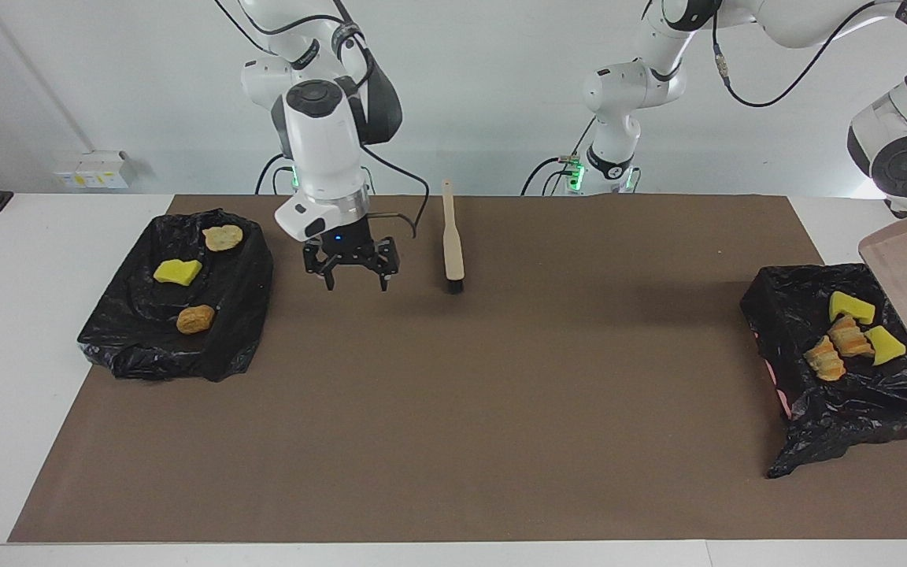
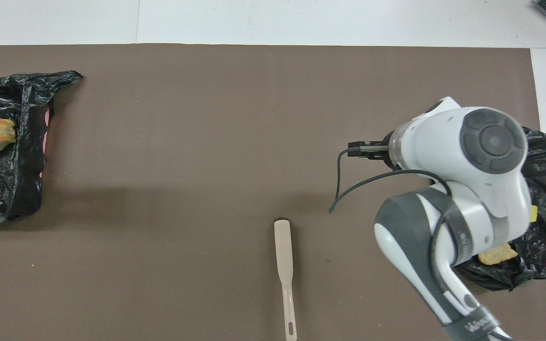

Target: Sweep and dump trash in bin

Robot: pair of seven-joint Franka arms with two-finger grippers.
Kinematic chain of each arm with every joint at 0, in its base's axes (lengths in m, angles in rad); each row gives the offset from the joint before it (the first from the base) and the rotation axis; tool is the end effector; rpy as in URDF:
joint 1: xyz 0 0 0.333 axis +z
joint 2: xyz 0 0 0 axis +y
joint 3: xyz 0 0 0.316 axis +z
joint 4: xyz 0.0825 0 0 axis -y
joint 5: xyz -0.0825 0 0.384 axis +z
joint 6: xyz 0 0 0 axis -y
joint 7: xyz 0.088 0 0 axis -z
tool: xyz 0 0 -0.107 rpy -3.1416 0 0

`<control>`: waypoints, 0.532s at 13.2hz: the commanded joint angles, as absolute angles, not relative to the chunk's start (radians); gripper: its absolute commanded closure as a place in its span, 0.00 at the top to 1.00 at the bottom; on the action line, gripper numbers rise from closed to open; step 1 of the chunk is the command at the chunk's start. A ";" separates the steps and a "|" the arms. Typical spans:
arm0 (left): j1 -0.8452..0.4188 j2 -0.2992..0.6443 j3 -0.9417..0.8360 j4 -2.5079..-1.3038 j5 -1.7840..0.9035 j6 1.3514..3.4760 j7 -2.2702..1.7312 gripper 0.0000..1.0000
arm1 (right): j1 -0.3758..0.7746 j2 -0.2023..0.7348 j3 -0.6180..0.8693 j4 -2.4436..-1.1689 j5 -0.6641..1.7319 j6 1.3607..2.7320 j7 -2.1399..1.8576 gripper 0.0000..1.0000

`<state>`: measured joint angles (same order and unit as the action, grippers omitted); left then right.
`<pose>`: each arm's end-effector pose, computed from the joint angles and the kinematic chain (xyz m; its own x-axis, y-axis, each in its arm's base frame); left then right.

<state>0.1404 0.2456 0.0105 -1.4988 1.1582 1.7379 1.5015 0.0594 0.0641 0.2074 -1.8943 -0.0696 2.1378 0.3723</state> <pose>0.6263 0.1786 0.5807 -0.0275 -0.4171 -0.9084 -0.9988 -0.0260 0.0422 0.5751 0.1517 0.4856 0.9798 -0.0753 0.1854 -0.0733 -0.9972 -0.0174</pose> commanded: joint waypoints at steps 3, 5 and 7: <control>-0.009 0.181 0.018 -1.546 0.875 1.612 1.346 0.00 | 0.061 -0.010 0.066 -1.773 -0.072 1.923 0.195 1.00; -0.032 0.157 0.018 -1.586 0.722 1.598 1.167 0.00 | 0.058 -0.060 0.048 -1.756 -0.072 1.829 0.187 1.00; -0.034 0.094 0.017 -1.688 0.550 1.627 0.955 0.00 | 0.057 -0.118 0.041 -1.752 -0.071 1.737 0.172 1.00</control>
<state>-0.0285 0.1895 0.0032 -1.5596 0.6694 1.5957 1.1138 0.0582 -0.0673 0.0459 -1.7476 -0.0693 1.7957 0.2042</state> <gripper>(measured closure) 0.692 0.000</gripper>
